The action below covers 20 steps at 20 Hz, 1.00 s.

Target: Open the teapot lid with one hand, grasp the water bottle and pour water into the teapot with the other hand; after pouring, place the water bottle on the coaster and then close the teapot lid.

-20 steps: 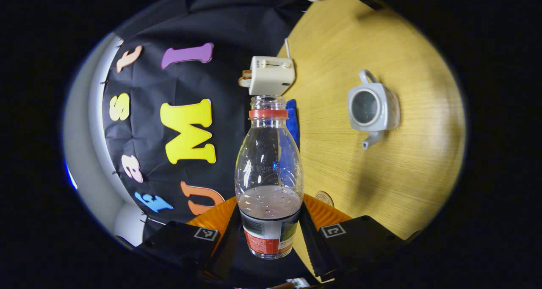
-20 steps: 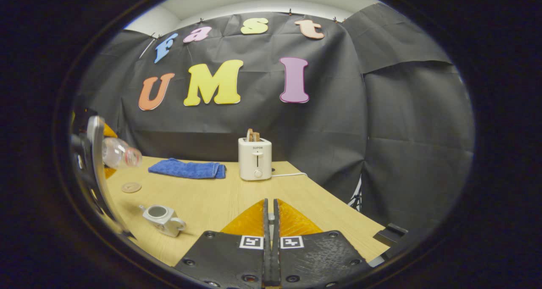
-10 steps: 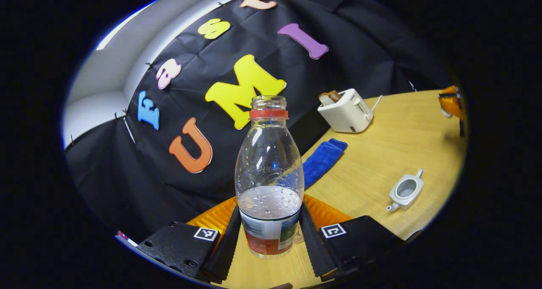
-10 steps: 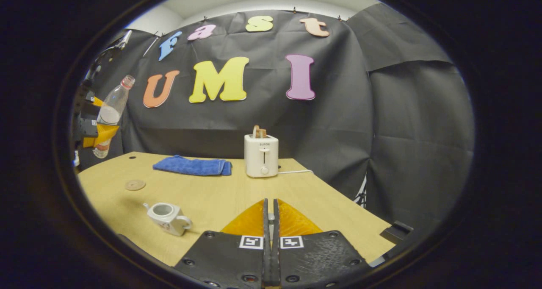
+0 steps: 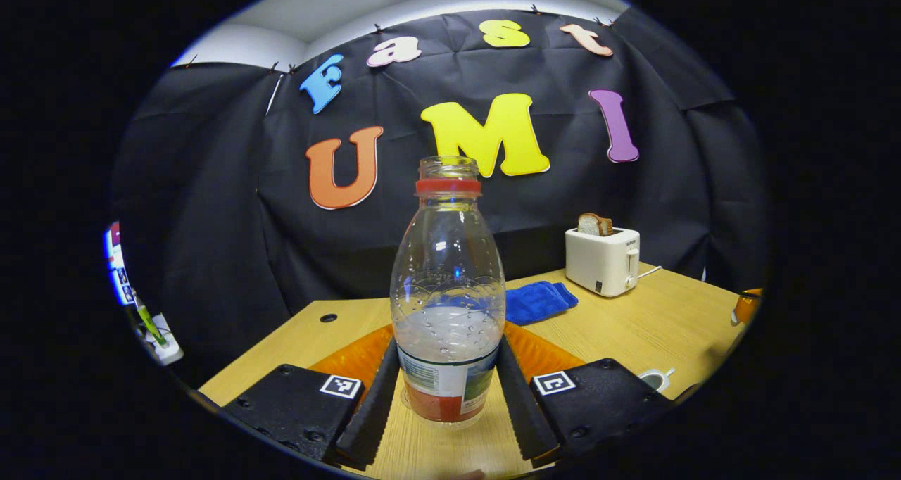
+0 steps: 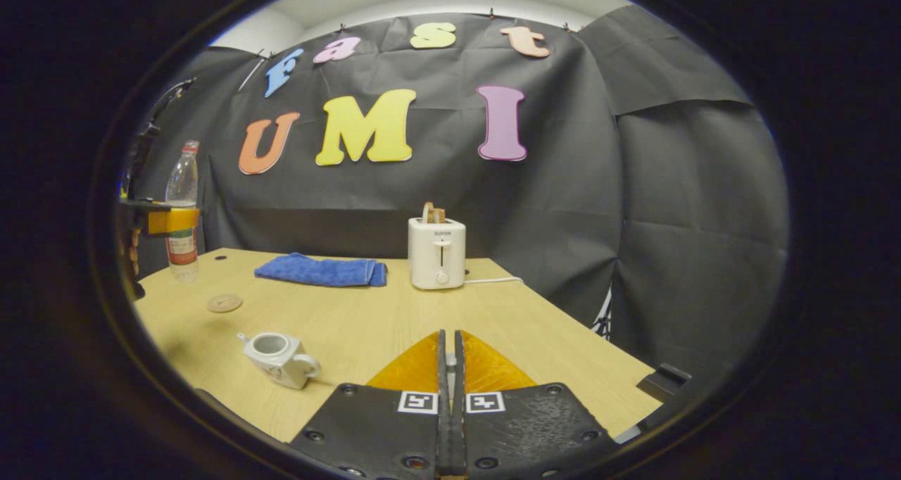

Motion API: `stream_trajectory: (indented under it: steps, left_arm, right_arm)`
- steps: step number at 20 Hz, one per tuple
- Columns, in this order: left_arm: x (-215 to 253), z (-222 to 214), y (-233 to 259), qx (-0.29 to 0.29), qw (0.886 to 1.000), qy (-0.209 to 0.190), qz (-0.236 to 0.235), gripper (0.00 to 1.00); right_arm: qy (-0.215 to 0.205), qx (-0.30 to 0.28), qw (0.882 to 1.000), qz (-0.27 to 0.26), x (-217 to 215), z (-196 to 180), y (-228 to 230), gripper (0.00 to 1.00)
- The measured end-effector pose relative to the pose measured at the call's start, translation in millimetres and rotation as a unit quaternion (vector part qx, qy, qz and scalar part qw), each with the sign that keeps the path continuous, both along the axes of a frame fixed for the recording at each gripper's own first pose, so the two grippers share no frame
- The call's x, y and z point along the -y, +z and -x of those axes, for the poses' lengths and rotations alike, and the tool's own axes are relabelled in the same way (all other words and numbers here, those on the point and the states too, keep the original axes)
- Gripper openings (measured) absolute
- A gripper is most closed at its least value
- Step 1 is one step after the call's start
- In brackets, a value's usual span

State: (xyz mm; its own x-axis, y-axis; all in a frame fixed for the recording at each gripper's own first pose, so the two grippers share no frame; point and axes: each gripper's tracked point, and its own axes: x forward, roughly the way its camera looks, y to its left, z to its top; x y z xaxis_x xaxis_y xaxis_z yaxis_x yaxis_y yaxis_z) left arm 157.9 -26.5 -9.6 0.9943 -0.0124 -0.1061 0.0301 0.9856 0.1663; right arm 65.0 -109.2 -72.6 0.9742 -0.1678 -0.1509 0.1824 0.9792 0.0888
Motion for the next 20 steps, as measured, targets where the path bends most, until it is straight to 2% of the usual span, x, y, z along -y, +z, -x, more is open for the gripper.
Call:
stream_trajectory:
  steps: [6, 10, 14, 20]
  left_arm:
    - [-15.1, -26.8, -38.4, -0.009, 0.997, -0.014, 0.078, 0.75]
    - [-35.4, -51.6, -47.8, 0.006, 0.997, -0.001, 0.079, 0.75]
    - [-45.0, -76.5, -65.5, -0.008, 0.996, 0.009, 0.084, 0.76]
    - [-49.3, -87.8, -75.2, -0.015, 0.996, 0.009, 0.087, 0.76]
  right_arm:
    - [0.012, -0.006, 1.0, 0.01, -13.2, -4.3, -7.2, 0.0]
    - [0.015, -0.012, 1.0, 0.012, -17.8, -6.1, -12.1, 0.0]
    - [0.016, -0.015, 1.0, 0.016, -20.0, -8.2, -15.7, 0.0]
    - [0.016, -0.022, 0.999, 0.015, -23.9, -11.4, -24.3, 0.0]
